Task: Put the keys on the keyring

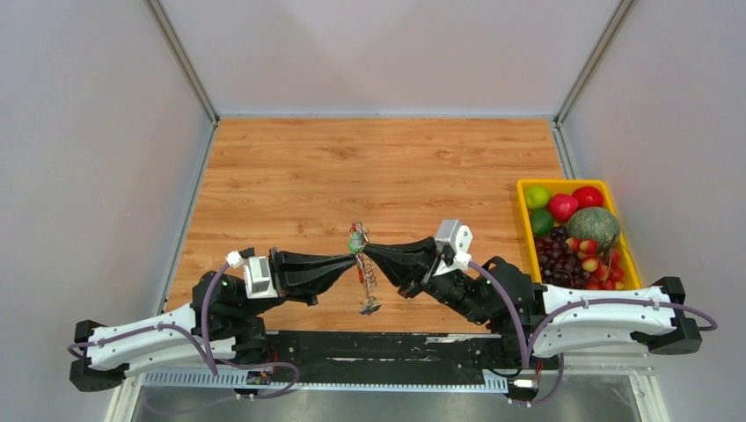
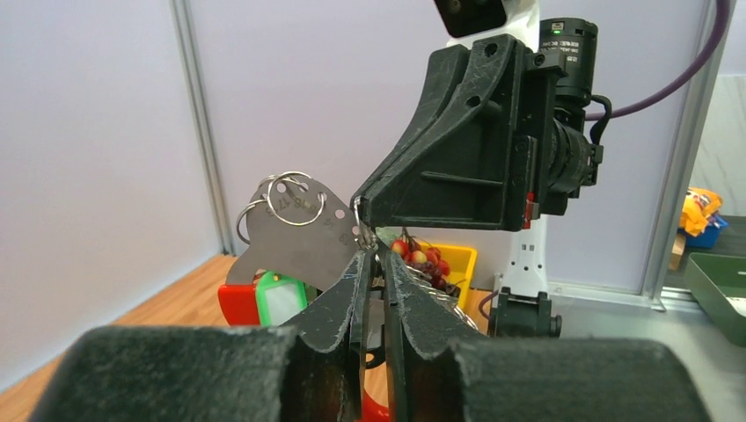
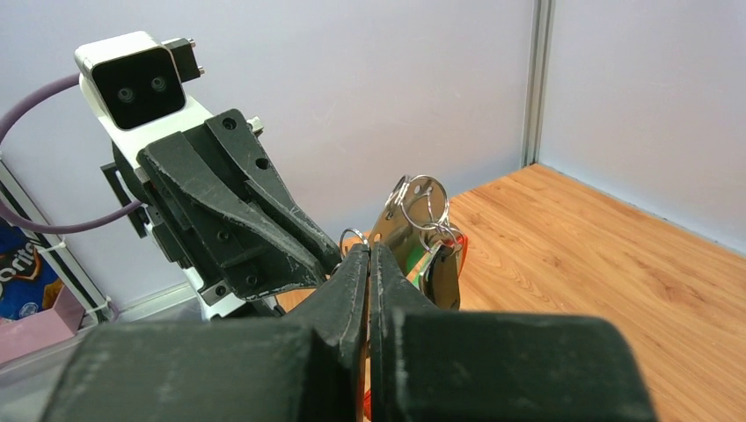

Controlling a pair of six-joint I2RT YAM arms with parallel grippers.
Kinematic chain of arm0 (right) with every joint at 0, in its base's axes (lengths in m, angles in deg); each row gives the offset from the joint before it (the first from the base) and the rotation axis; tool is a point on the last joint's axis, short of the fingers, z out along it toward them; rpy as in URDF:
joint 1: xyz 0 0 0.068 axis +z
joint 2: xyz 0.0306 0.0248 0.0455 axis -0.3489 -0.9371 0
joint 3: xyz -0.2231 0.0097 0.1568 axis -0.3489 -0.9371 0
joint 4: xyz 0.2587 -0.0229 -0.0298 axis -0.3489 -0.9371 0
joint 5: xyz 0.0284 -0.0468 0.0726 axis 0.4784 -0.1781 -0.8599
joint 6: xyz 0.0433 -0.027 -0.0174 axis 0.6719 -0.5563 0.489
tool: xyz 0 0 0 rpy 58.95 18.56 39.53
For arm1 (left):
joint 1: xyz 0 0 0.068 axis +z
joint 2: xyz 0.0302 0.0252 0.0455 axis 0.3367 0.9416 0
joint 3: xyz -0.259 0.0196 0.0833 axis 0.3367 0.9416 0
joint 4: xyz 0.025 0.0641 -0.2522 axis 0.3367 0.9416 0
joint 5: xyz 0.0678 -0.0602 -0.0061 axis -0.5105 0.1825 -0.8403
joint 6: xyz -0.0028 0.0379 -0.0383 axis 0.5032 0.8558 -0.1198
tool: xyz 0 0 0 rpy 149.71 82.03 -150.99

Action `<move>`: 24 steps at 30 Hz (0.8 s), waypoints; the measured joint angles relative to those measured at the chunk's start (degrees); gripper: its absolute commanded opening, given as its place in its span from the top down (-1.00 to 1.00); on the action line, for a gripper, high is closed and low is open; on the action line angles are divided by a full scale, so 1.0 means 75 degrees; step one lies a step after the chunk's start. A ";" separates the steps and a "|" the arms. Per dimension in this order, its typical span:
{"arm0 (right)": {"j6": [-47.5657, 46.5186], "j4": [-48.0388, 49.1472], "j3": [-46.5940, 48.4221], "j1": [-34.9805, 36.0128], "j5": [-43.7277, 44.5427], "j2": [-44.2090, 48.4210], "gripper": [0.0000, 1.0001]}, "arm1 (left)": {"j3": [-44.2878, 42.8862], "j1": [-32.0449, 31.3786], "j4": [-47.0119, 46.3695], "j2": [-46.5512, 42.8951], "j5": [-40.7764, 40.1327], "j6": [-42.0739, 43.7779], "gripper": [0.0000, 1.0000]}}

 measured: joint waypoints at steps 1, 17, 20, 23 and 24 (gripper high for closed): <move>0.0000 0.0006 0.0000 -0.0006 -0.0009 0.0000 1.00 | 0.0003 0.0000 -0.0003 0.0000 0.0050 -0.0003 0.56; -0.0009 0.0058 -0.0020 -0.0020 -0.0361 0.0000 1.00 | 0.0012 -0.0003 -0.0052 -0.0061 0.0219 -0.0058 0.19; -0.0020 0.0058 -0.0041 -0.0020 -0.0472 0.0041 1.00 | 0.0017 -0.0003 -0.0055 -0.0140 0.0192 -0.0055 0.18; -0.0038 0.0058 -0.0102 -0.0020 -0.0583 0.0140 1.00 | 0.0017 -0.0003 -0.0058 -0.0213 0.0189 -0.0058 0.15; -0.0044 0.0058 -0.0119 -0.0020 -0.0606 0.0163 1.00 | 0.0017 -0.0003 -0.0061 -0.0224 0.0189 -0.0058 0.15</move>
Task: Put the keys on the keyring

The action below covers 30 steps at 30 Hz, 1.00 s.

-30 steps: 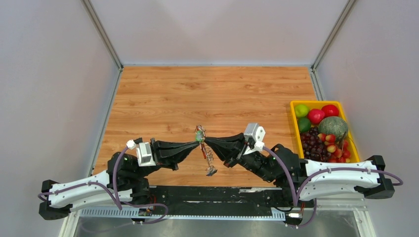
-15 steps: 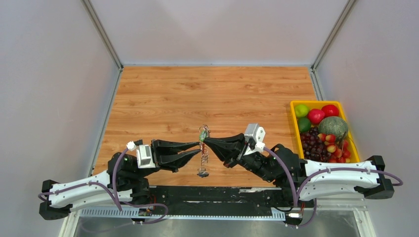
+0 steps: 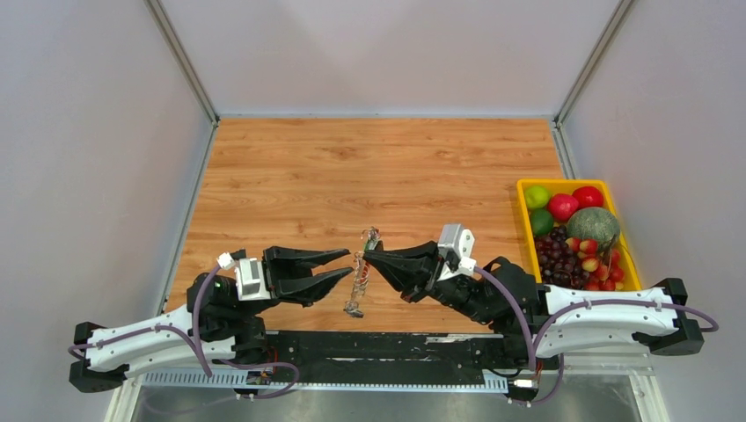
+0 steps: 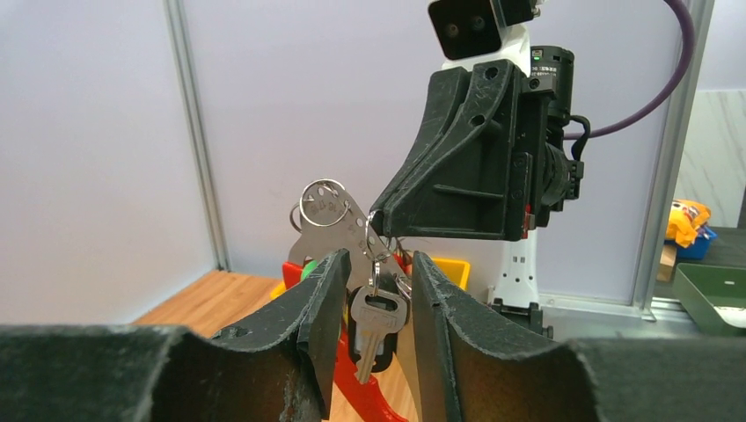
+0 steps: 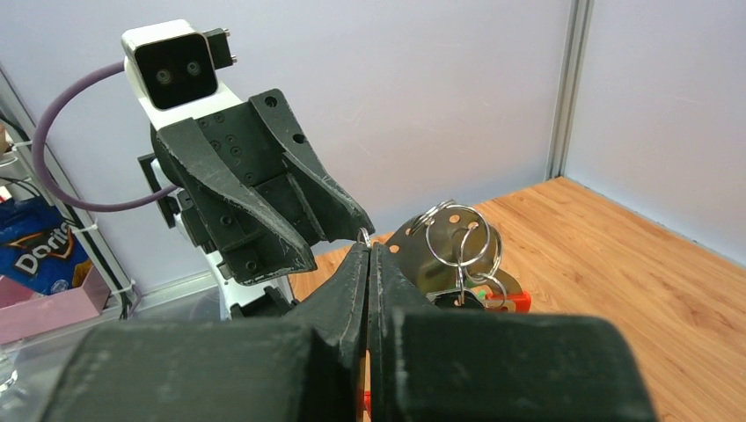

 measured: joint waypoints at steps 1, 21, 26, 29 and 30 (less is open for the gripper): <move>-0.0015 -0.0003 -0.0009 0.0000 -0.0035 0.0017 1.00 | 0.0000 0.0000 0.0000 -0.0006 0.0000 0.0003 0.14; -0.0198 -0.0003 -0.0009 0.0000 -0.0682 0.0038 1.00 | 0.0000 0.0000 -0.0137 0.0239 0.0449 -0.0122 0.22; -0.0221 -0.0003 -0.0009 0.0000 -0.0766 0.0038 1.00 | 0.0000 0.0000 -0.0166 0.0265 0.0539 -0.0154 0.50; -0.0230 -0.0003 -0.0009 0.0000 -0.0787 0.0038 1.00 | 0.0000 0.0000 -0.0192 0.0289 0.0600 -0.0163 0.58; -0.0242 -0.0006 -0.0009 0.0000 -0.0790 0.0038 1.00 | 0.0000 0.0000 -0.0201 0.0294 0.0606 -0.0163 0.63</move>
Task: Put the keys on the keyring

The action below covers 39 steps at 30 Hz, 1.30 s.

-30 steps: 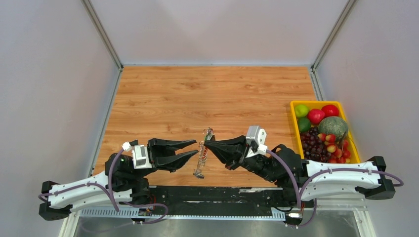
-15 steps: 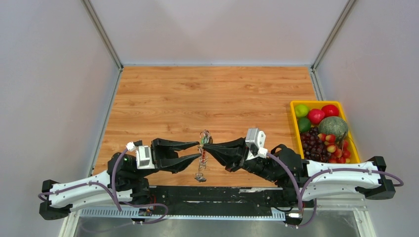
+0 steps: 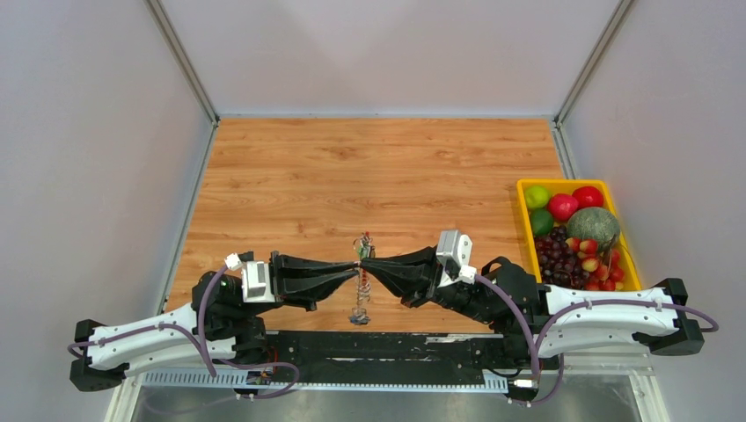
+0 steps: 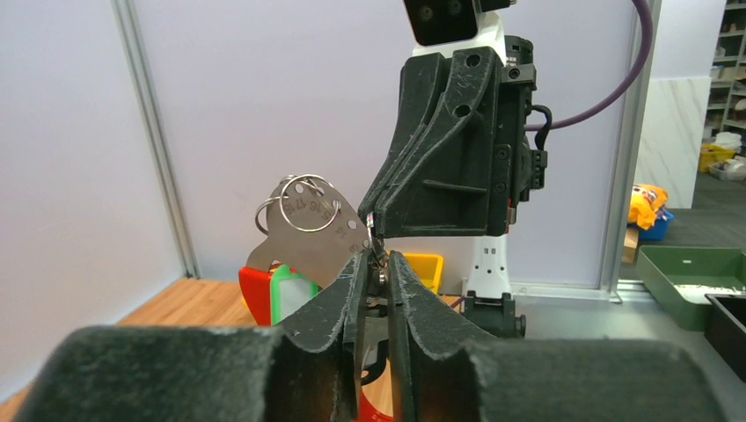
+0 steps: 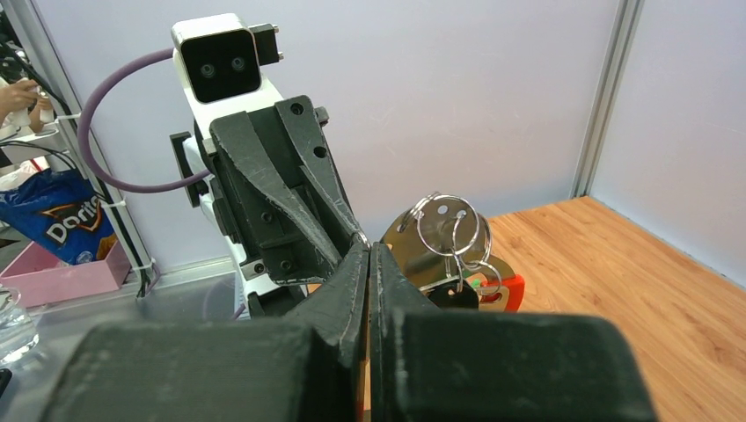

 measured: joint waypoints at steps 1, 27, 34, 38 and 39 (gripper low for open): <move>-0.0006 0.0003 0.0000 0.0000 -0.0003 0.0000 1.00 | 0.0000 0.0000 -0.0003 0.0000 0.0003 0.0000 0.66; -0.0175 -0.1463 0.0385 -0.0050 -0.0236 0.0411 0.71 | -0.0749 -0.0012 0.1309 0.0361 -0.0245 -0.0198 1.00; -0.0236 -0.2734 0.0810 -0.0050 -0.0443 0.0828 0.42 | -0.0819 -0.0012 0.2098 0.0358 -0.0493 -0.0306 1.00; -0.0312 -0.3418 0.1105 -0.0050 -0.0472 0.0982 0.27 | -0.0944 -0.0012 0.2579 0.0396 -0.0568 -0.0318 1.00; -0.0344 -0.3579 0.1189 -0.0050 -0.0478 0.0985 0.24 | -0.1037 -0.0012 0.2704 0.0449 -0.0574 -0.0321 1.00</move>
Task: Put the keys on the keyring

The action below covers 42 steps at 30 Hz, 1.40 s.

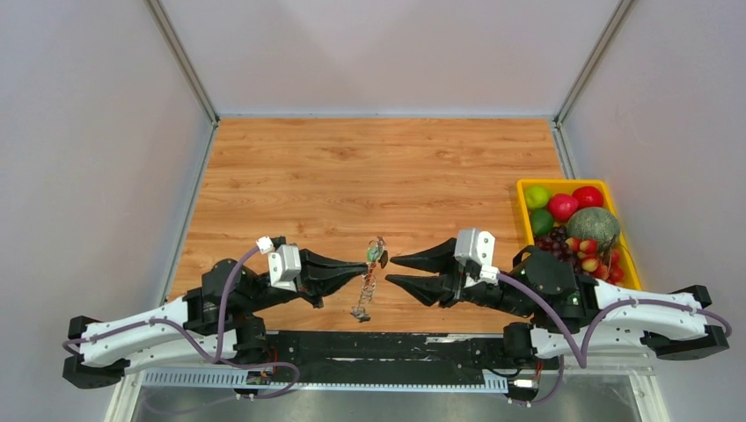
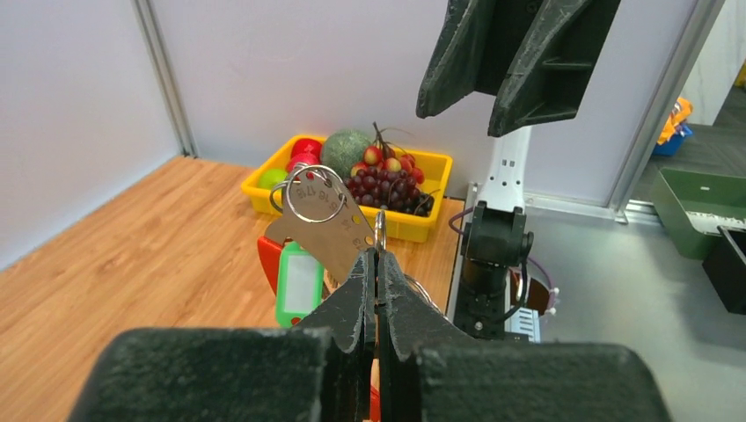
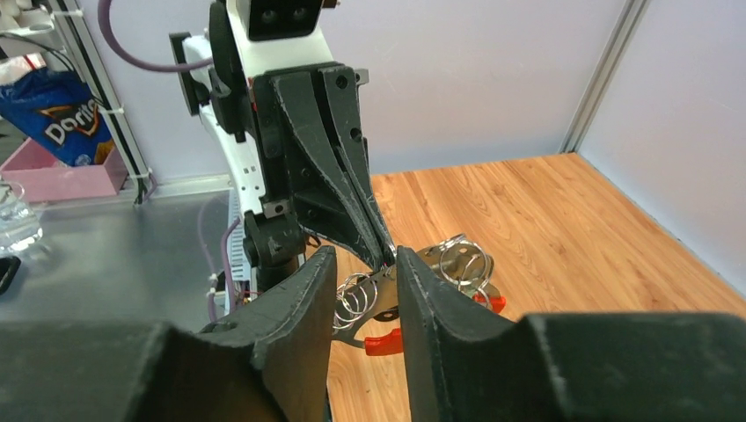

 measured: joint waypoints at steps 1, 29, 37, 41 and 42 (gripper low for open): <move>-0.0047 -0.0166 0.0096 0.0000 -0.0006 -0.0012 0.21 | -0.0099 0.0000 0.0125 0.0055 0.0000 -0.0006 1.00; -0.1781 -0.2256 0.0874 0.0000 -0.0667 -0.0839 0.05 | -0.1950 0.0000 0.3599 0.1198 0.0819 -0.0108 1.00; -0.1865 -0.2713 0.1212 0.0000 -0.0726 -0.1244 0.17 | -0.2180 0.0000 0.3920 0.1332 0.1151 -0.0050 1.00; -0.1891 -0.3051 0.1390 0.0000 -0.0784 -0.1422 0.18 | -0.2206 0.0000 0.4095 0.1349 0.1265 -0.0003 1.00; -0.1897 -0.3127 0.1445 0.0000 -0.0810 -0.1460 0.19 | -0.2250 0.0000 0.4176 0.1370 0.1294 0.0015 1.00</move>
